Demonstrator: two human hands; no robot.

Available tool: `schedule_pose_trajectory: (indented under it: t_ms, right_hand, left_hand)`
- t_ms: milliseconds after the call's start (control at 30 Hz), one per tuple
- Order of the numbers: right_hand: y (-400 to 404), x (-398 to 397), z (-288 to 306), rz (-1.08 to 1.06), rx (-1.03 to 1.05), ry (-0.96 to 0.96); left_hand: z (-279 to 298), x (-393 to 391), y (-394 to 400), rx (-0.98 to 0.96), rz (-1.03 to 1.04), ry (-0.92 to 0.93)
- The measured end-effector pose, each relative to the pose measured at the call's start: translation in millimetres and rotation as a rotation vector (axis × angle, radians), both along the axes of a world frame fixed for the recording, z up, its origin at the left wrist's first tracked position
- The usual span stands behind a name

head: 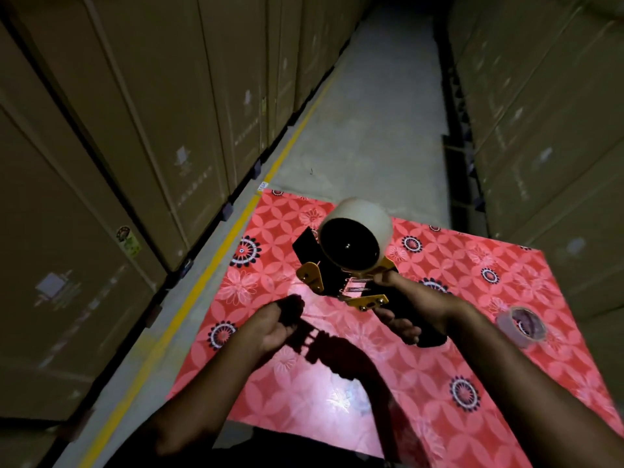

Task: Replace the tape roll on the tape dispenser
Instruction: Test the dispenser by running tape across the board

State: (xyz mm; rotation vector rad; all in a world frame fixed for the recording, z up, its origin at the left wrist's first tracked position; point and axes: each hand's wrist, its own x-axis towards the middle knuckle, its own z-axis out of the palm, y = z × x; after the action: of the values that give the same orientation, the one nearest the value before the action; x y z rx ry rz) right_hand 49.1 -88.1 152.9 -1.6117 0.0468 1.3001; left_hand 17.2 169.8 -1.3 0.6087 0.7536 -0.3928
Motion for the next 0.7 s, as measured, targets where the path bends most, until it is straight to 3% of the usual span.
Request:
schedule_pose_trajectory:
  t_ms: [233, 500, 700]
  right_hand:
    - [-1, 23, -28, 0.066, -0.067, -0.060]
    - [12, 36, -76, 0.084, -0.124, 0.010]
    - [12, 43, -94, 0.024, -0.174, 0.053]
  left_hand:
    - [10, 14, 48, 0.270, 0.003, -0.146]
    - [-2, 14, 88, 0.454, -0.128, -0.091]
    - [-14, 5, 104, 0.453, -0.164, -0.115]
